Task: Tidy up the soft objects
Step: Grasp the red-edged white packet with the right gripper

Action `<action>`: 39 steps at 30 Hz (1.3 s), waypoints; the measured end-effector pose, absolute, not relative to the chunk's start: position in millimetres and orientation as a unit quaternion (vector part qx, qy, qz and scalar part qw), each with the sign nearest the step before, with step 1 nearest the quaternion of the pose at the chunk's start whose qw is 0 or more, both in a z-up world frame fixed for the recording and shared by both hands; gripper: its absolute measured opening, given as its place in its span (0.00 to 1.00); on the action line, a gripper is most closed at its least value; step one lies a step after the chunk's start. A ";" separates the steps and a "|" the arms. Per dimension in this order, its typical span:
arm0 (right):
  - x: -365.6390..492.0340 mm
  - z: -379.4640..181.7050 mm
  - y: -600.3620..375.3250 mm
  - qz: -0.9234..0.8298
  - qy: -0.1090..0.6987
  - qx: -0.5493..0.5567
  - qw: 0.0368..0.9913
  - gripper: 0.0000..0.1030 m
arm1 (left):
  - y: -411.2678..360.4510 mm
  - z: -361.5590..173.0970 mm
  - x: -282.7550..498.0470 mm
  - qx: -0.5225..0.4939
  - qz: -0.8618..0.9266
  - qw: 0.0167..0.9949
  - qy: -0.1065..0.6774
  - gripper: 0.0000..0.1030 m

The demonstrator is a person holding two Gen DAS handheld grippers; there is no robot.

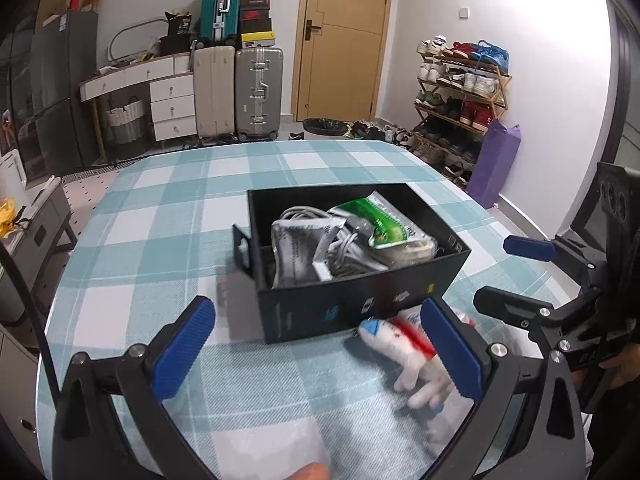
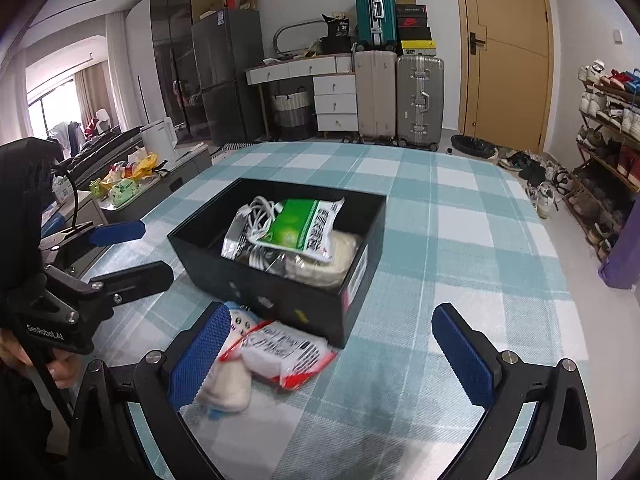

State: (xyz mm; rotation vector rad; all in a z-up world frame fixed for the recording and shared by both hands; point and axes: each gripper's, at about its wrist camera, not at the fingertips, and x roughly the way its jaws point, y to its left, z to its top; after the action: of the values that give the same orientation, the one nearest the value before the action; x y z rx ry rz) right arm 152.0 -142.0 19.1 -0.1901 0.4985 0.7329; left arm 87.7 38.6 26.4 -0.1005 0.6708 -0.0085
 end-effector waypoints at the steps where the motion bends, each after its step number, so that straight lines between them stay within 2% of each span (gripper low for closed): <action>1: 151.1 15.6 -140.2 0.355 0.246 -0.092 0.897 0.99 | 39.9 24.8 85.6 -0.048 -0.001 0.943 0.330 1.00; 23: 157.5 -13.5 -108.9 0.350 0.297 -0.104 0.882 0.99 | 37.6 5.7 74.9 -0.028 0.008 0.938 0.344 1.00; 39: 180.1 -27.8 -129.6 0.302 0.341 -0.133 0.880 0.99 | 35.4 1.1 76.1 -0.026 0.003 0.936 0.352 1.00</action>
State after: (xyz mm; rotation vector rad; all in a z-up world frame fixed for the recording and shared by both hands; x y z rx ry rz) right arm 180.1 -129.6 -27.8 -0.2773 0.7102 0.6286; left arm 76.1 35.4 1.1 -0.0526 0.7199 0.0055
